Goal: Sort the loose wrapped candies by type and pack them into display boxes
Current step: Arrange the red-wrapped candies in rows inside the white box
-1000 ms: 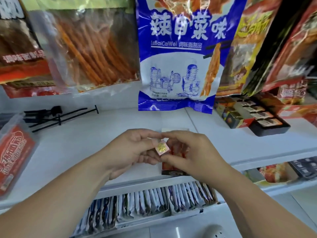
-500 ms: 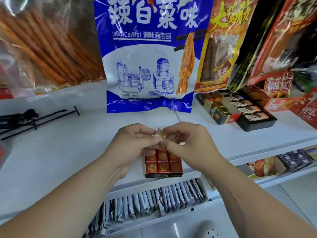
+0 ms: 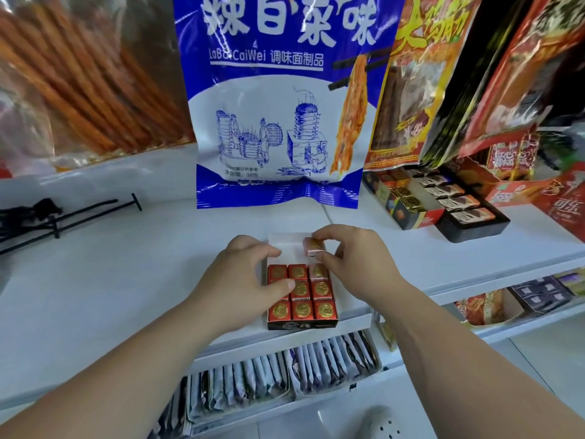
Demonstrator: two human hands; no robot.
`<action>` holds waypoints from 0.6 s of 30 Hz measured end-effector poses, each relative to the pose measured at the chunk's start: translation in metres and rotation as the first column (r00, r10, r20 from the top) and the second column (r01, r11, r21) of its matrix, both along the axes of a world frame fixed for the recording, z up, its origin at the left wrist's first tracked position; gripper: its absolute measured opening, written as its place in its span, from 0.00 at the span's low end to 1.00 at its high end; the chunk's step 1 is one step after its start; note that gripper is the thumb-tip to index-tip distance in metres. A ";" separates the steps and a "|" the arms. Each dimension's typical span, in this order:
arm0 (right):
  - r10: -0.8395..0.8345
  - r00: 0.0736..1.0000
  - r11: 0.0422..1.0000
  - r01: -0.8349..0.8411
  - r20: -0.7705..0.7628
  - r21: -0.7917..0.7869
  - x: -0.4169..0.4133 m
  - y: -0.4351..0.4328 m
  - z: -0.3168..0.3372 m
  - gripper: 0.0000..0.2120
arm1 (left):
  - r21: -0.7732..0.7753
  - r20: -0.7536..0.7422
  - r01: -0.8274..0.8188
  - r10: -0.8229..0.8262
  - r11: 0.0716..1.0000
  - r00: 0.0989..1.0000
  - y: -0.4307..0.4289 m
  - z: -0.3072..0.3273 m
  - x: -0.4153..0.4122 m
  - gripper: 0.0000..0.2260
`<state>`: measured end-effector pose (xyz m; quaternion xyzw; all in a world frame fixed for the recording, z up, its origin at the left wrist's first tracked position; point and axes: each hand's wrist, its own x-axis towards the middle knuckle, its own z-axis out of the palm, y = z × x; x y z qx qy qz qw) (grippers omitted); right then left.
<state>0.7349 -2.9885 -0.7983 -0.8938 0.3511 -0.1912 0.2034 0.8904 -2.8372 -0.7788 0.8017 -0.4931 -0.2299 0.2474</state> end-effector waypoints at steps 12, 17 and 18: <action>0.189 0.919 0.976 -0.215 -0.347 -0.038 -0.001 -0.007 0.006 0.15 | 0.063 0.067 0.145 -0.149 0.987 0.987 0.007 0.003 0.003 0.40; 0.219 0.937 0.975 -0.222 -0.271 0.019 -0.009 -0.002 0.012 0.18 | 0.139 0.127 0.196 -0.214 0.971 0.968 0.010 0.002 0.006 0.52; 0.210 0.950 0.977 -0.210 -0.230 0.026 -0.010 -0.001 0.013 0.18 | 0.161 0.146 0.201 -0.225 0.966 0.963 0.011 0.002 0.006 0.54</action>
